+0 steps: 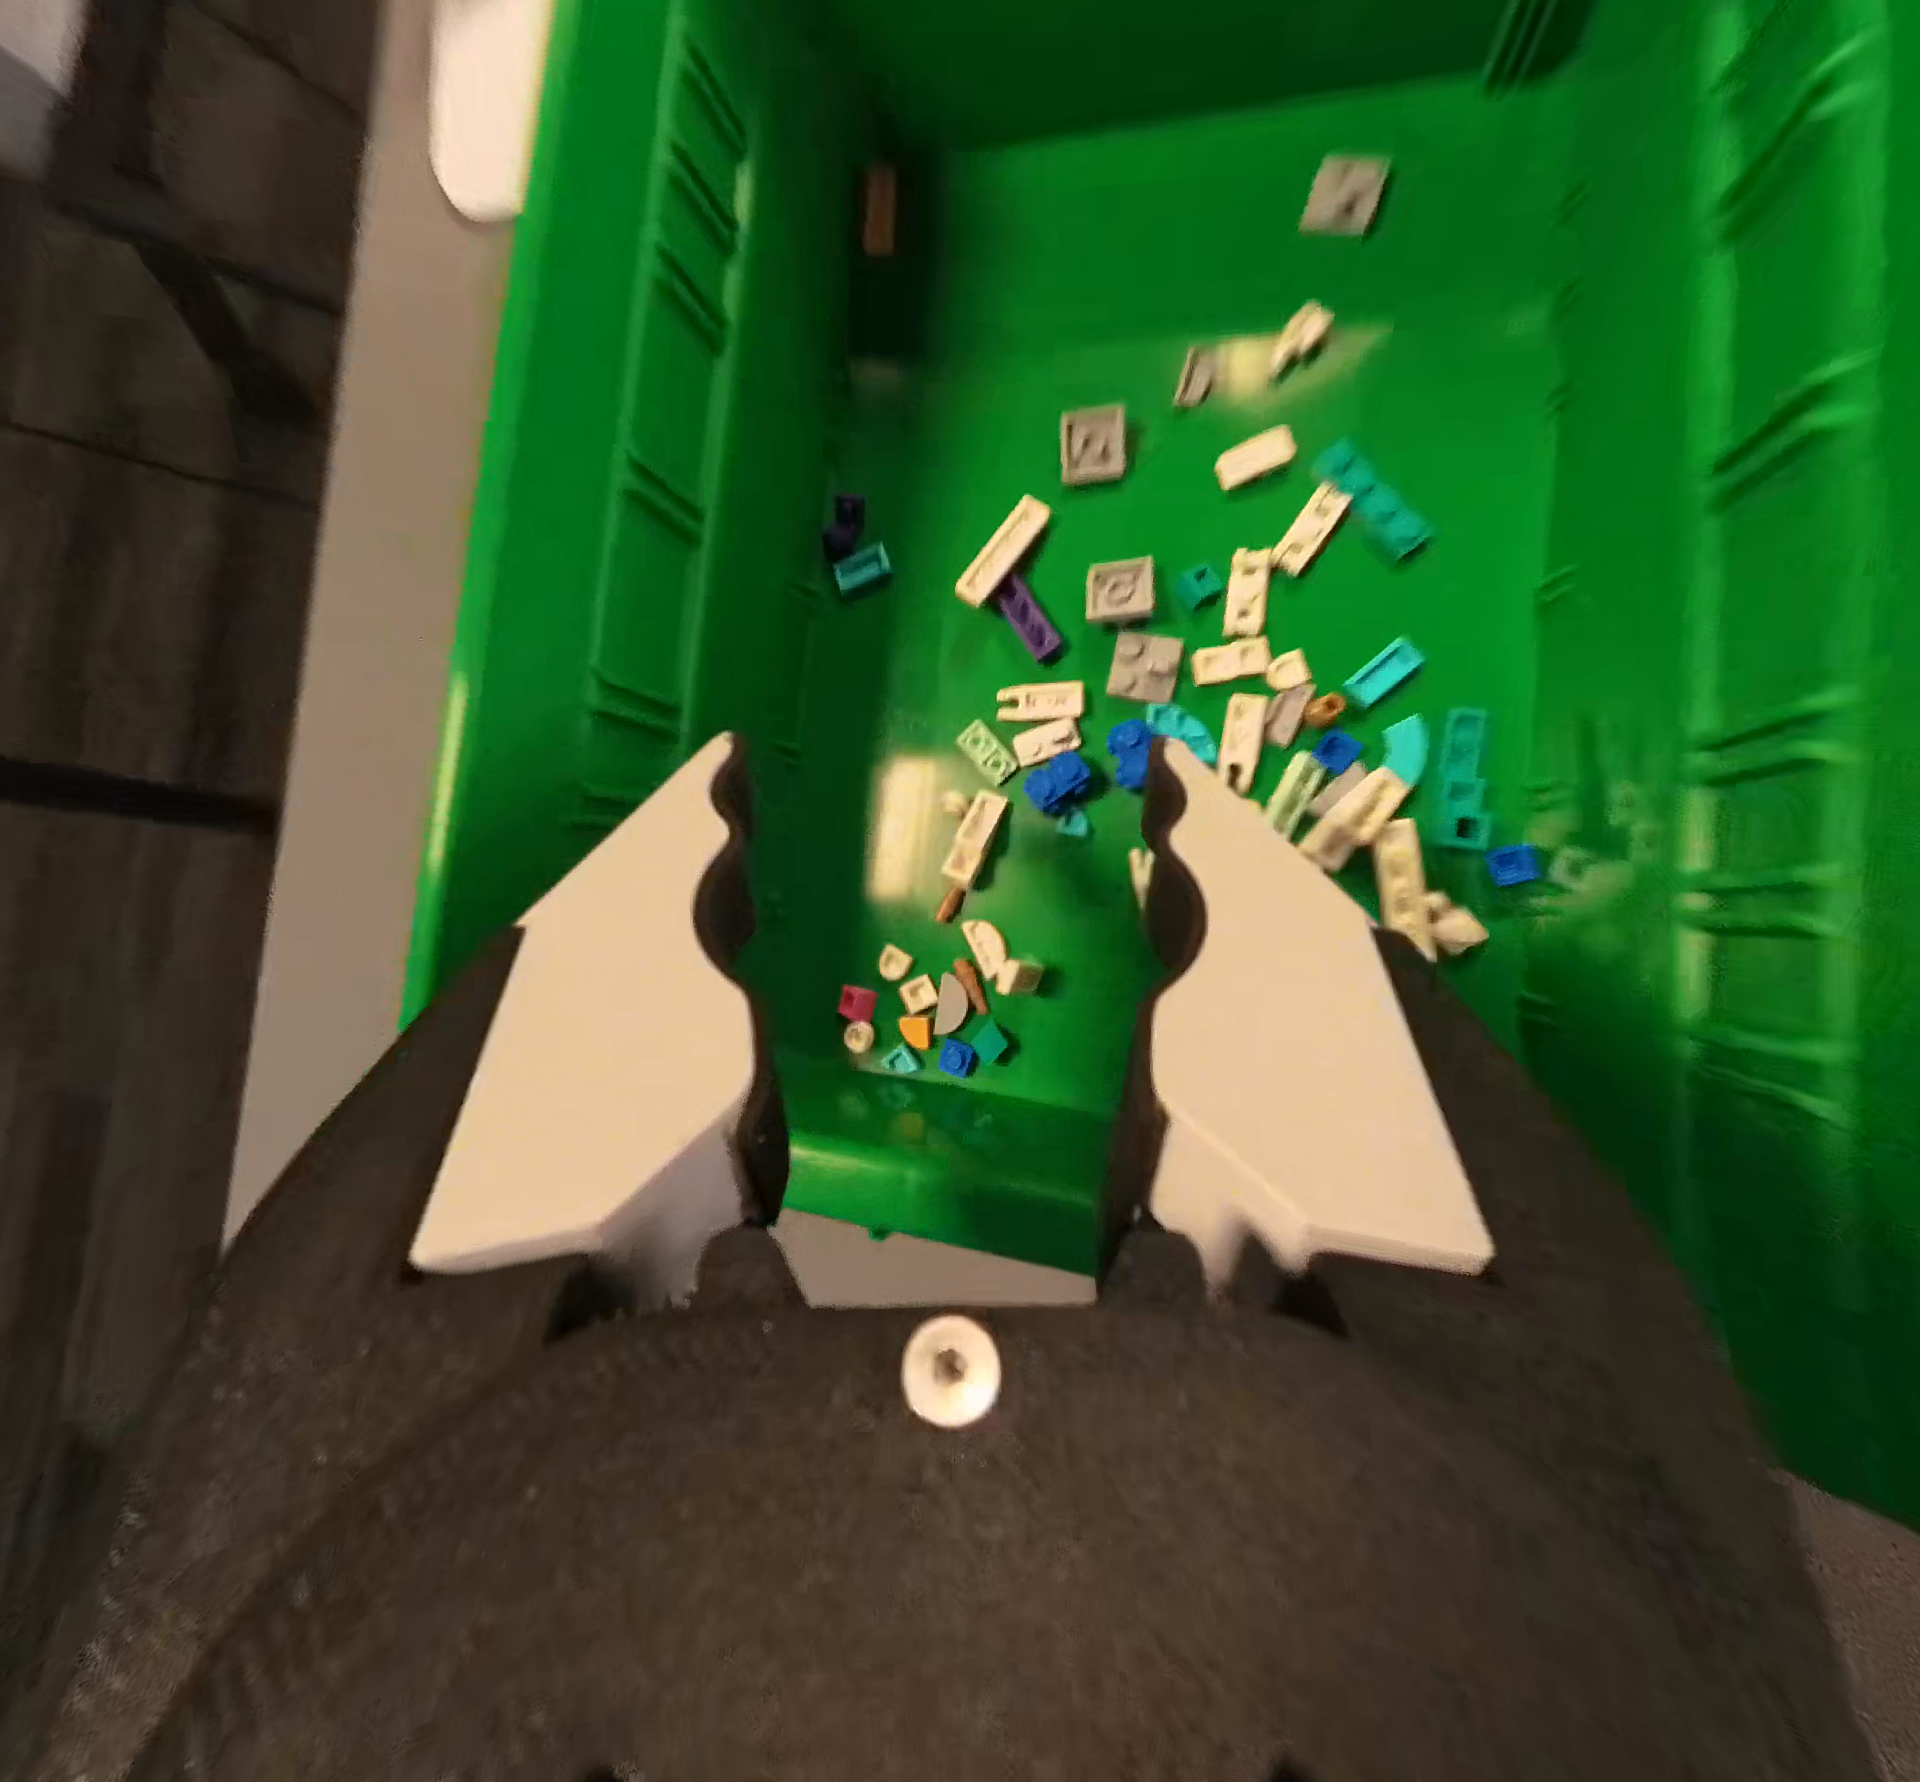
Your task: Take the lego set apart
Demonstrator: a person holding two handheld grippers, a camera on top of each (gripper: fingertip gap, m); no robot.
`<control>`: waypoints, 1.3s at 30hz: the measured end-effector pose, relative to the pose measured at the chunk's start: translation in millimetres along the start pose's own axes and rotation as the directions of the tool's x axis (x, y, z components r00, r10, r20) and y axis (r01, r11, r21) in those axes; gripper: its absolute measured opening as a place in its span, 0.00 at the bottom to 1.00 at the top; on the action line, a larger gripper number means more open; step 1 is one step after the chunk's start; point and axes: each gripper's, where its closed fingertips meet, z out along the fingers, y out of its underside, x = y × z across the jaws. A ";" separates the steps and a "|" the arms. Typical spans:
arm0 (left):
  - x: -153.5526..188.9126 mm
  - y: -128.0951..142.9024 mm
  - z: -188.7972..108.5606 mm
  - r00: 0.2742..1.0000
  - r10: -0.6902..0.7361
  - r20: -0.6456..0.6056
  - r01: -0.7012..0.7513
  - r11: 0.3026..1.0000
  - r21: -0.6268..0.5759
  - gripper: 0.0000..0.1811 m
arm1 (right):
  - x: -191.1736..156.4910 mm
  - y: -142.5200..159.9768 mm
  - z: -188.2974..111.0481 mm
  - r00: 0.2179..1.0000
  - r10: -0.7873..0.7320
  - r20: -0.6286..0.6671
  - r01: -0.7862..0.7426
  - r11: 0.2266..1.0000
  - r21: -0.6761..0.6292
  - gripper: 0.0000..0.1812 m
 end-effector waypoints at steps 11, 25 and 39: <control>179.6 -61.0 -169.8 0.873 0.426 -0.238 -0.111 0.648 0.753 0.28 | -23.9 -9.6 12.0 0.975 -0.222 0.002 0.222 0.975 0.005 0.03; 335.4 -11.9 -148.8 0.469 0.618 -0.630 -0.062 0.735 0.675 0.24 | -178.2 -49.8 -77.4 0.134 -0.766 -0.629 0.902 -0.168 0.398 0.03; 335.2 -5.9 -156.1 0.369 0.591 -0.717 -0.028 0.778 0.628 0.03 | -191.5 -44.9 -81.0 0.105 -0.754 -0.648 0.889 -0.220 0.400 0.06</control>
